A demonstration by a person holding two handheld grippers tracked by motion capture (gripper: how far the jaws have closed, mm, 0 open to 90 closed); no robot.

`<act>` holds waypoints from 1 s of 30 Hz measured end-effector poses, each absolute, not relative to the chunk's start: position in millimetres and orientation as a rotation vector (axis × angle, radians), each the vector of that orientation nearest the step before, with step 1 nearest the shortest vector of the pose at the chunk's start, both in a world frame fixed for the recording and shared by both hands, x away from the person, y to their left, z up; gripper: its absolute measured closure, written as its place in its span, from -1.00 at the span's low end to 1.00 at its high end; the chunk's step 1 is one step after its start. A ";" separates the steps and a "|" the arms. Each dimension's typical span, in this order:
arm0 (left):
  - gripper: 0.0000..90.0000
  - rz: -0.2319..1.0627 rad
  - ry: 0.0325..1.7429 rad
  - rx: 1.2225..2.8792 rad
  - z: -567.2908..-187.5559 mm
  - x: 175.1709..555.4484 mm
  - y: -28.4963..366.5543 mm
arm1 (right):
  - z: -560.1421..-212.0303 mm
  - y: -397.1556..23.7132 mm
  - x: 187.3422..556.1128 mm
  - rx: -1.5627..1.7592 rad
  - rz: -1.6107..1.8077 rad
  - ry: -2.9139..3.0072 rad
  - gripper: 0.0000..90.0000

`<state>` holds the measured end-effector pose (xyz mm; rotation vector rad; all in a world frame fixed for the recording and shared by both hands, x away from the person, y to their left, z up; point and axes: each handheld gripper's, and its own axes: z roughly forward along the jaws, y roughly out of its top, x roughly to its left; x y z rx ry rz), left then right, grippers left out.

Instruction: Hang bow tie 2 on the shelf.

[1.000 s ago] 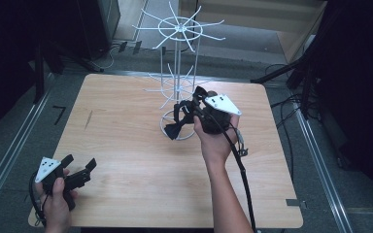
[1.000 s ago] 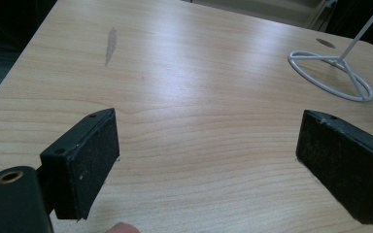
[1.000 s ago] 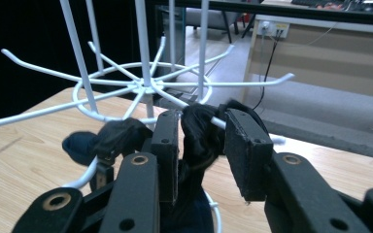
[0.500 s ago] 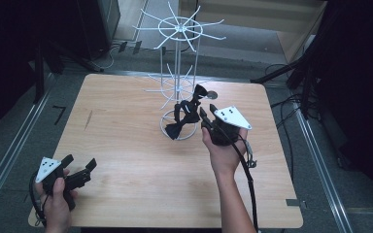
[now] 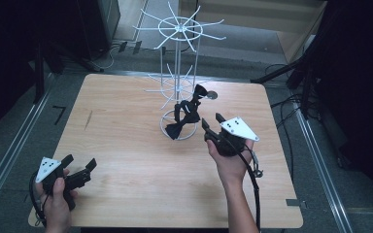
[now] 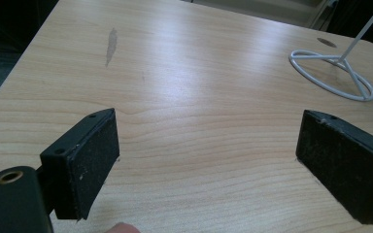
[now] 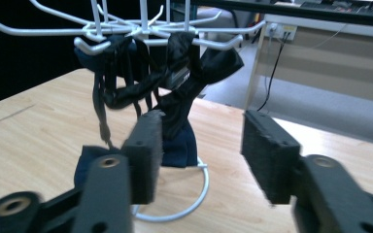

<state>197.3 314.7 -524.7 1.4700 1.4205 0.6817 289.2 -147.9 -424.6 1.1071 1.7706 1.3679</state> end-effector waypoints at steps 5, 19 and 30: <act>-0.79 0.683 1.421 1.473 -524.6 197.1 315.0 | -430.5 -156.0 284.2 1.118 1.381 1.757 -0.28; -0.79 0.686 1.421 1.473 -524.6 197.2 314.5 | -455.8 -192.6 269.1 1.201 1.297 1.727 -0.80; -0.79 0.686 1.422 1.470 -524.6 196.8 314.3 | -482.2 -224.7 254.3 1.268 1.270 1.722 -0.82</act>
